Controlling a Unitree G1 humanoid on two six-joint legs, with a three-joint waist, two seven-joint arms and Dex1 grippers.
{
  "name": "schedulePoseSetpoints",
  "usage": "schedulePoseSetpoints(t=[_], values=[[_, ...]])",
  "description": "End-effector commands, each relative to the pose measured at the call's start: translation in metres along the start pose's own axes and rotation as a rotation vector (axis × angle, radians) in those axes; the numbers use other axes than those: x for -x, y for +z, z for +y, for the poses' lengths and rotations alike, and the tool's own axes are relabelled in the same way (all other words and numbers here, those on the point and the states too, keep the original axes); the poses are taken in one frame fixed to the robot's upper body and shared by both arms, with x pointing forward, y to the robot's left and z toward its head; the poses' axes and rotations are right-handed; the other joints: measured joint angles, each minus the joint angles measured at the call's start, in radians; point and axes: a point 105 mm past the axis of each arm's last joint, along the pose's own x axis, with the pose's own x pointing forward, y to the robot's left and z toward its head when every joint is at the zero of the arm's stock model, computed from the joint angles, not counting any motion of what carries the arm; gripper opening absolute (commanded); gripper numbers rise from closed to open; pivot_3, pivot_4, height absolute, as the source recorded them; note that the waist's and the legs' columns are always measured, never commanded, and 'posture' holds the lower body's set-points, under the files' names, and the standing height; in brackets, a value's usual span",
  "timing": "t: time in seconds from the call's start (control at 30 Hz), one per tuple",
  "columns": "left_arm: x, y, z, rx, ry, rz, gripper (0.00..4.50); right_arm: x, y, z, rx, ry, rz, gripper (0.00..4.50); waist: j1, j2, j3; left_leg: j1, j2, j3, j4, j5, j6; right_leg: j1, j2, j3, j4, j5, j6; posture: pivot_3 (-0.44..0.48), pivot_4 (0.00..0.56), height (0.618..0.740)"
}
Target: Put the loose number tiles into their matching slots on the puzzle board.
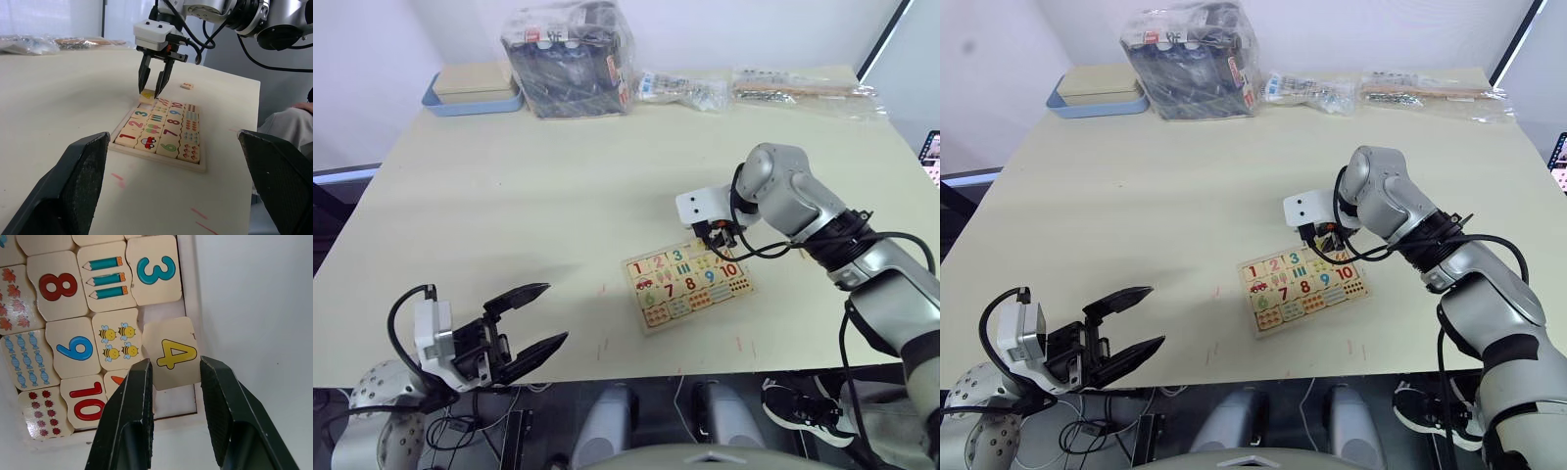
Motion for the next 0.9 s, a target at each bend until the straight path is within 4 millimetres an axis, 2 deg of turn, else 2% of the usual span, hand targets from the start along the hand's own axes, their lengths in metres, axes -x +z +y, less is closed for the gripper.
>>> schedulePoseSetpoints(t=[0.03,0.9], values=[[-0.0007,0.0035,-0.0009,-0.022,0.004,-0.015,4.50,0.0017,0.0015,-0.0022,0.021,-0.011,0.008,0.85,0.000,0.000,0.000,0.000,0.000,0.000,0.000,0.000,0.000,0.000,0.000,0.000,0.000,0.000,0.000,0.000,0.150,0.740],[0.0004,-0.0011,-0.0038,-0.014,0.010,-0.014,4.50,-0.0053,0.0060,0.0013,0.030,0.021,-0.003,0.85,0.000,0.000,0.000,0.000,0.000,0.000,0.001,0.000,0.000,0.000,0.000,0.000,0.002,0.000,0.000,0.000,0.150,0.740]])
